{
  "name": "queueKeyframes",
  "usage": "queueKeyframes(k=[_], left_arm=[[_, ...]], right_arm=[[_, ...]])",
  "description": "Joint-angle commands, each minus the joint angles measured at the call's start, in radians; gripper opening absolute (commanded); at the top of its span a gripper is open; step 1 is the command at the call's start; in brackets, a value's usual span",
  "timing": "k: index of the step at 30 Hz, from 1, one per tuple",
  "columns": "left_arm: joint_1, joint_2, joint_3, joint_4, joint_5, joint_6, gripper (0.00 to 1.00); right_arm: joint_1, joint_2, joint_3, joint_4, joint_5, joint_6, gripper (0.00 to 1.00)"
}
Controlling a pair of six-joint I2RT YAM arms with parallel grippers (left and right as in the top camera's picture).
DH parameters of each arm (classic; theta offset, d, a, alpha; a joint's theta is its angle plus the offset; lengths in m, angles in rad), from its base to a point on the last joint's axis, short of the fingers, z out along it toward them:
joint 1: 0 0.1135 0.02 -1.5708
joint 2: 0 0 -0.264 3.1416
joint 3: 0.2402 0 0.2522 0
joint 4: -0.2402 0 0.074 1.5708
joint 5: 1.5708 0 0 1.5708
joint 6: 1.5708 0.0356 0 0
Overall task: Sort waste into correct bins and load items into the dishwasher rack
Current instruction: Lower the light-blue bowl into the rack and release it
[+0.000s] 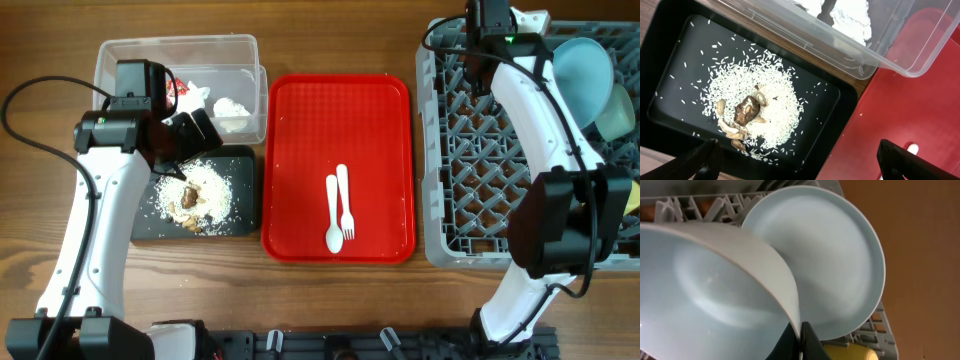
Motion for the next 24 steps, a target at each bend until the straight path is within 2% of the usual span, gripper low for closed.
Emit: queueKeyframes(k=[1, 7, 18, 24], left_arm=[[0.005, -0.018, 0.002, 0.0, 0.005, -0.009, 1.0], [0.005, -0.018, 0.002, 0.0, 0.005, -0.009, 1.0], [0.005, -0.018, 0.002, 0.0, 0.005, -0.009, 1.0], [0.005, -0.018, 0.002, 0.0, 0.005, -0.009, 1.0]], right_arm=[[0.005, 0.028, 0.001, -0.02, 0.039, 0.034, 0.04], [0.018, 0.029, 0.001, -0.028, 0.229, 0.05, 0.05], [0.049, 0.029, -0.008, -0.026, 0.175, 0.08, 0.05], [0.049, 0.029, -0.105, -0.001, 0.174, 0.09, 0.04]])
